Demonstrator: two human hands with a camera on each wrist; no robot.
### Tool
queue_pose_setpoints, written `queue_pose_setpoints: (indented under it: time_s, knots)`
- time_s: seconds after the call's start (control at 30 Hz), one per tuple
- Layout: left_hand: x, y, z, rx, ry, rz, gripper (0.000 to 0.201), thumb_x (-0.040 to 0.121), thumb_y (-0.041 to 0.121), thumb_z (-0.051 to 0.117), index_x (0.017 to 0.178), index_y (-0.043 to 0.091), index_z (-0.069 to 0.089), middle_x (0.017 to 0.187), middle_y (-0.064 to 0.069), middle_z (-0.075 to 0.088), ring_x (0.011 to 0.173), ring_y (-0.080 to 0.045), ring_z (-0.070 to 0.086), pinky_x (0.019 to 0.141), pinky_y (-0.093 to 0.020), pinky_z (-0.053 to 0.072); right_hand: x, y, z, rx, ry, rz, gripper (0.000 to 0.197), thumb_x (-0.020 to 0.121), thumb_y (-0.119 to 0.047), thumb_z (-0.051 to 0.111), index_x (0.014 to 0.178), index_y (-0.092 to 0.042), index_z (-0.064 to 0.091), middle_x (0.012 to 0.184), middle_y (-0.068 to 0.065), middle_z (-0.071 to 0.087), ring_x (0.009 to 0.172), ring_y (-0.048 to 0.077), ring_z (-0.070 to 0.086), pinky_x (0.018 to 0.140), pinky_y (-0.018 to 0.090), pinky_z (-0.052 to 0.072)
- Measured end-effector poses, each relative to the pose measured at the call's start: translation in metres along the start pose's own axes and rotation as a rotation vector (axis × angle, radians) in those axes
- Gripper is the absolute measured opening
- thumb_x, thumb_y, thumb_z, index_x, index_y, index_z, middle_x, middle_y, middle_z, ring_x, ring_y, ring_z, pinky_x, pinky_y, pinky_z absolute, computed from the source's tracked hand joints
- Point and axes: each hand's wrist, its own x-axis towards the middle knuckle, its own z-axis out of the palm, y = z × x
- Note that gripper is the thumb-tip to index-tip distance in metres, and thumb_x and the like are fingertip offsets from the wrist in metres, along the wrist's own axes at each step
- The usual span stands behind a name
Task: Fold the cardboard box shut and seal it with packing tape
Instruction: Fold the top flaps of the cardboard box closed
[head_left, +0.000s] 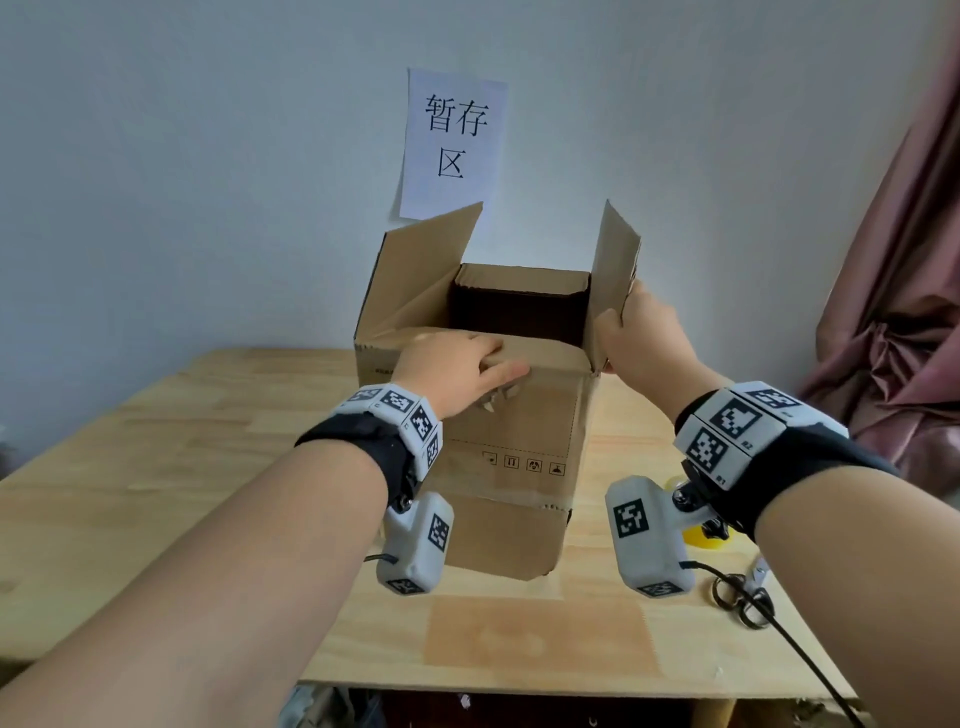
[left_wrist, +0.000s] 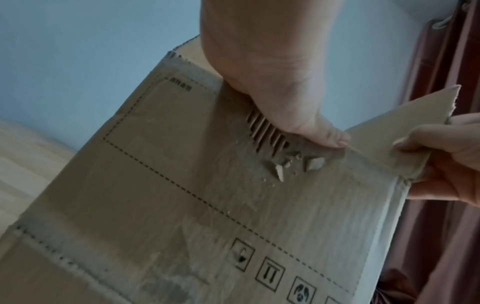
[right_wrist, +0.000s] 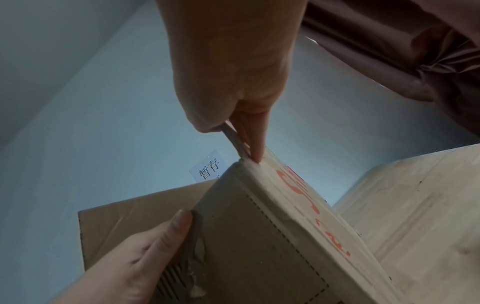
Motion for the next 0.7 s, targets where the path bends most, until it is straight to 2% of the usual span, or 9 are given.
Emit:
queue_pose_setpoints:
  time_s: [0.1,0.17,0.27,0.37,0.43,0.5,0.57,0.63,0.7]
  knots:
    - [0.001,0.001,0.002,0.011,0.027,-0.014,0.071,0.088,0.071,0.020,0.131,0.026,0.053,0.119,0.002,0.063,0.108,-0.020,0.058,0.081,-0.035,0.040,0.003,0.003,0.004,-0.018,0.019,-0.005,0.018,0.092,-0.006,0.033,0.107,-0.008,0.042,0.082,0.014,0.059,0.077,0.036,0.061,0.058,0.033,0.044]
    - [0.004,-0.002,-0.002,-0.047,-0.020,-0.028,0.068,0.088,0.070,0.024,0.132,0.026,0.053,0.121,0.002,0.063,0.110,-0.019,0.057,0.078,-0.032,0.041,0.005,0.004,0.008,-0.047,0.025,-0.002,0.030,0.093,-0.007,0.033,0.122,-0.005,0.041,0.077,0.011,0.056,0.070,0.031,0.056,0.054,0.031,0.042]
    - [0.006,-0.004,-0.008,-0.154,-0.123,-0.053,0.067,0.088,0.069,0.029,0.135,0.026,0.049,0.130,0.001,0.058,0.119,-0.020,0.053,0.091,-0.036,0.045,0.006,0.003,0.011,-0.090,0.028,0.007,0.041,0.094,-0.008,0.032,0.135,-0.007,0.035,0.074,0.007,0.052,0.072,0.031,0.056,0.059,0.033,0.043]
    - [0.003,0.002,-0.008,-0.028,-0.158,-0.068,0.069,0.089,0.069,0.021,0.138,0.026,0.044,0.135,-0.003,0.053,0.124,-0.027,0.046,0.100,-0.043,0.034,0.002,0.001,0.016,-0.178,0.000,-0.006,0.046,0.094,-0.007,0.033,0.140,-0.013,0.030,0.078,0.012,0.056,0.075,0.034,0.056,0.063,0.038,0.046]
    - [-0.002,0.005,-0.010,0.036,-0.161,-0.089,0.067,0.092,0.065,0.016,0.137,0.025,0.043,0.142,-0.007,0.044,0.132,-0.030,0.034,0.105,-0.047,0.026,-0.003,0.003,0.022,-0.257,-0.040,-0.031,0.046,0.094,-0.006,0.033,0.139,-0.014,0.030,0.085,0.017,0.058,0.074,0.034,0.056,0.062,0.037,0.046]
    - [-0.011,0.003,-0.019,0.101,-0.050,-0.064,0.062,0.096,0.059,0.018,0.133,0.022,0.051,0.146,-0.008,0.038,0.136,-0.028,0.027,0.108,-0.047,0.020,-0.007,0.007,0.027,-0.278,-0.053,-0.023,0.042,0.094,-0.004,0.032,0.136,-0.013,0.033,0.083,0.014,0.055,0.071,0.033,0.054,0.060,0.035,0.043]
    - [-0.021,-0.004,-0.032,0.136,0.223,0.019,0.045,0.098,0.047,0.034,0.123,0.018,0.059,0.141,-0.007,0.044,0.133,-0.027,0.032,0.107,-0.045,0.023,-0.008,0.009,0.026,-0.276,-0.050,-0.010,0.041,0.094,-0.004,0.030,0.134,-0.013,0.035,0.080,0.012,0.054,0.066,0.029,0.052,0.056,0.032,0.039]
    - [-0.027,-0.013,-0.044,0.102,0.502,0.122,0.030,0.093,0.028,0.055,0.117,0.013,0.061,0.135,-0.010,0.050,0.129,-0.032,0.040,0.106,-0.045,0.028,-0.008,0.009,0.024,-0.275,-0.061,0.001,0.042,0.095,-0.004,0.030,0.135,-0.014,0.034,0.080,0.011,0.054,0.062,0.025,0.050,0.053,0.029,0.036]
    - [-0.031,-0.021,-0.054,0.032,0.628,0.093,0.042,0.088,0.022,0.062,0.127,0.011,0.052,0.144,-0.015,0.041,0.134,-0.034,0.035,0.111,-0.043,0.025,-0.010,0.008,0.023,-0.261,-0.081,0.011,0.045,0.095,-0.004,0.030,0.139,-0.014,0.031,0.082,0.011,0.054,0.062,0.023,0.048,0.052,0.029,0.035]
